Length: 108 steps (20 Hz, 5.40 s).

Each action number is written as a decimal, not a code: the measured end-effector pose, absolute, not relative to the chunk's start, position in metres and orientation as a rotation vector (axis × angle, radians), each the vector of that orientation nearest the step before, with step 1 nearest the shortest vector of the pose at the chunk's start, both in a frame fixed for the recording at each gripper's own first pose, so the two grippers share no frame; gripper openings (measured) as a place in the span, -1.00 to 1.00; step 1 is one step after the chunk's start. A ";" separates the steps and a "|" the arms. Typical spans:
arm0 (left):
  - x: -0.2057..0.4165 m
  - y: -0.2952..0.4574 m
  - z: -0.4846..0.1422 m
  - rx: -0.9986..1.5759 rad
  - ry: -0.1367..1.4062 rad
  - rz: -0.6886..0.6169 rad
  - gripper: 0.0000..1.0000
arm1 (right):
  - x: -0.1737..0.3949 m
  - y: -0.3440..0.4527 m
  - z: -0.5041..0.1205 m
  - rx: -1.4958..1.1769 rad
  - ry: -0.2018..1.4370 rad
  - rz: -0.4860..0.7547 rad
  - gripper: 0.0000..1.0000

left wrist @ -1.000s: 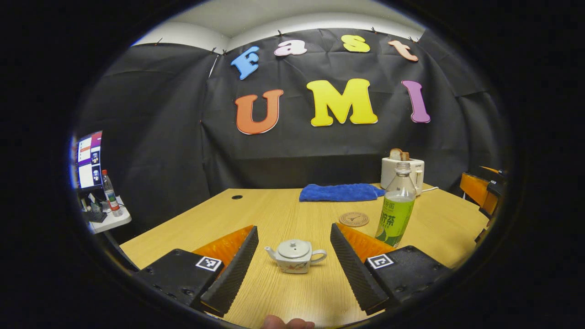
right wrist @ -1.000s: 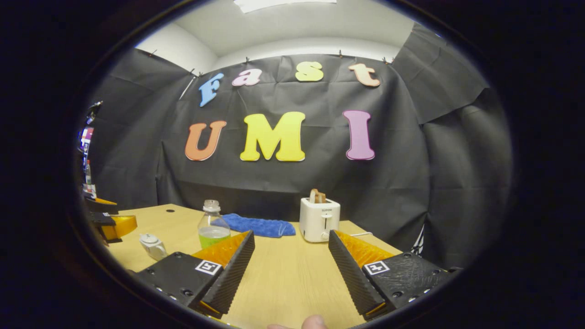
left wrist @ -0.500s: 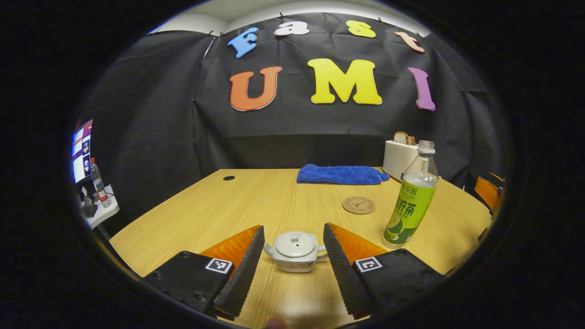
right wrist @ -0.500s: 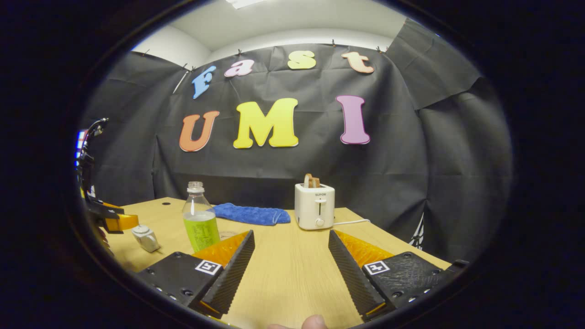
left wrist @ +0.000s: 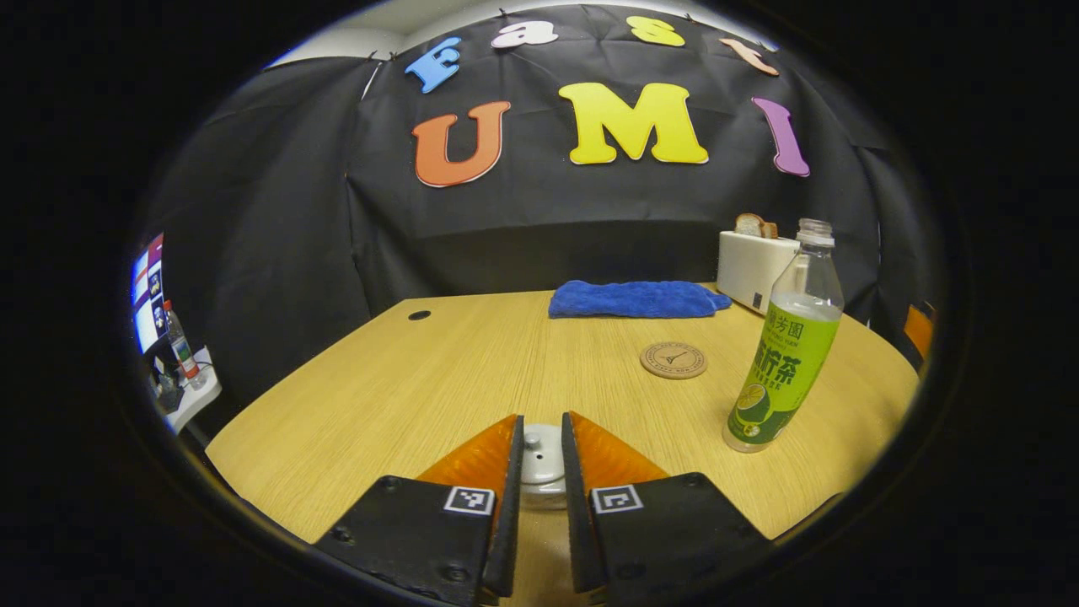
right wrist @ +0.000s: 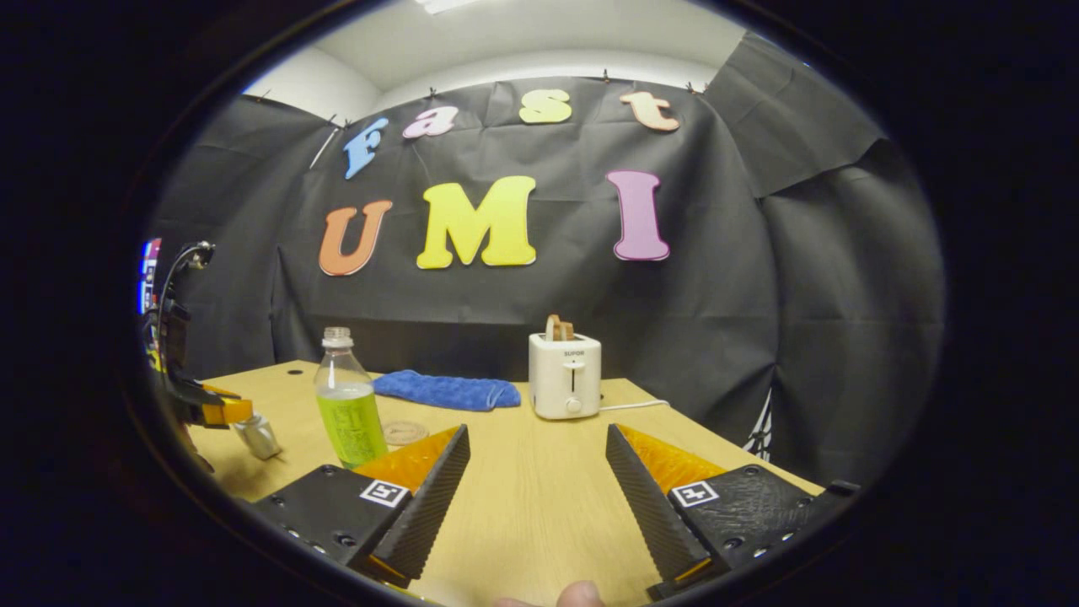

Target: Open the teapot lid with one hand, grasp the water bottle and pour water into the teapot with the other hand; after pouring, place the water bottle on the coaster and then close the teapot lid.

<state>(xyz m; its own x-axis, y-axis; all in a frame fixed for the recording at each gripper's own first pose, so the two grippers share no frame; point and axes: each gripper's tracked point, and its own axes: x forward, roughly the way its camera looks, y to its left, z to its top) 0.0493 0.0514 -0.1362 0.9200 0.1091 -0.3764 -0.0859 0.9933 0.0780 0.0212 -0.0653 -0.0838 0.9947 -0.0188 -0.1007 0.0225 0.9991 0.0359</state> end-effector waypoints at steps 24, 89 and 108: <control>0.008 0.066 -0.065 -0.083 0.181 -0.004 -0.94 | 0.016 0.067 -0.101 -0.006 0.161 0.375 0.93; -0.016 0.151 -0.064 -0.169 0.176 0.040 -0.95 | 0.116 0.229 -0.097 -1.840 -0.372 0.379 0.43; -0.018 0.153 -0.063 -0.184 0.176 0.027 -0.95 | 0.106 0.252 -0.074 -2.097 -0.588 0.278 0.43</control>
